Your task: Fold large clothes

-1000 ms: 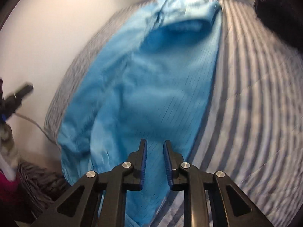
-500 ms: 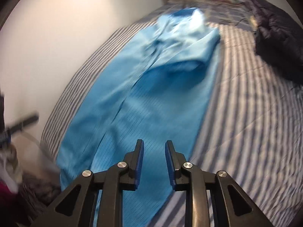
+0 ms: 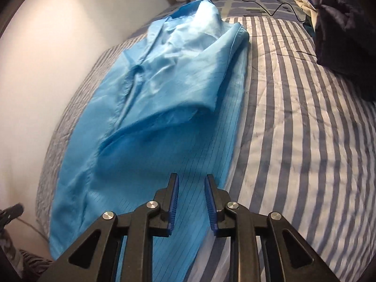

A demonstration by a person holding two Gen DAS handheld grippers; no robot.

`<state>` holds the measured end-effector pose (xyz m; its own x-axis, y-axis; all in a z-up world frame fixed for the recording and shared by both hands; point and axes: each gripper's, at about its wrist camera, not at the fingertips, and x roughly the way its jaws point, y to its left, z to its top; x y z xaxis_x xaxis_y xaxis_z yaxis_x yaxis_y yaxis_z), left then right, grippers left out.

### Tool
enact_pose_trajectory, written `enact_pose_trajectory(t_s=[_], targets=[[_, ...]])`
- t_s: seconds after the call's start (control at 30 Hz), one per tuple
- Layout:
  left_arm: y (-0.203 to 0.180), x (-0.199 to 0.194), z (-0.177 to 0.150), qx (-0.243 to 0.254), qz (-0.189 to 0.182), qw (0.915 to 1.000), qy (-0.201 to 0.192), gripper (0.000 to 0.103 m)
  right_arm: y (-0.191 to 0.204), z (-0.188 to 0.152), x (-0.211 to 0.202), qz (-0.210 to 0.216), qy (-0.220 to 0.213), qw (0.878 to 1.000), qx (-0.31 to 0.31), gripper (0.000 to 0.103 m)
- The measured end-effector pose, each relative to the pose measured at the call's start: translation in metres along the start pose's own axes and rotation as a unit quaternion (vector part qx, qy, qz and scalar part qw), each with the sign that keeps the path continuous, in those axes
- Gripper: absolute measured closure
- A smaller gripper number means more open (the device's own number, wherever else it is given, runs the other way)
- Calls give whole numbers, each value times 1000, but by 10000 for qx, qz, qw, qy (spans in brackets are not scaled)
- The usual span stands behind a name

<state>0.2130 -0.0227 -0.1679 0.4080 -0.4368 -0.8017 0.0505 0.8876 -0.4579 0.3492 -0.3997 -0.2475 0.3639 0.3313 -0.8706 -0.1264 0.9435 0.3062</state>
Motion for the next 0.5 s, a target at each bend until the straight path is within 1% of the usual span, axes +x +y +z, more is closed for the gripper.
enact_pose_trajectory(t_s=[0.23, 0.27, 0.5], targets=[[-4, 3, 4, -68, -185, 9998, 60, 98, -6, 51, 21, -179, -426, 9989, 91, 83], [-6, 3, 5, -60, -206, 9998, 57, 98, -4, 60, 25, -169, -468, 9987, 76, 81], [-15, 0, 7, 65, -335, 9994, 4, 98, 22, 106, 36, 27, -760, 9971, -49, 80]])
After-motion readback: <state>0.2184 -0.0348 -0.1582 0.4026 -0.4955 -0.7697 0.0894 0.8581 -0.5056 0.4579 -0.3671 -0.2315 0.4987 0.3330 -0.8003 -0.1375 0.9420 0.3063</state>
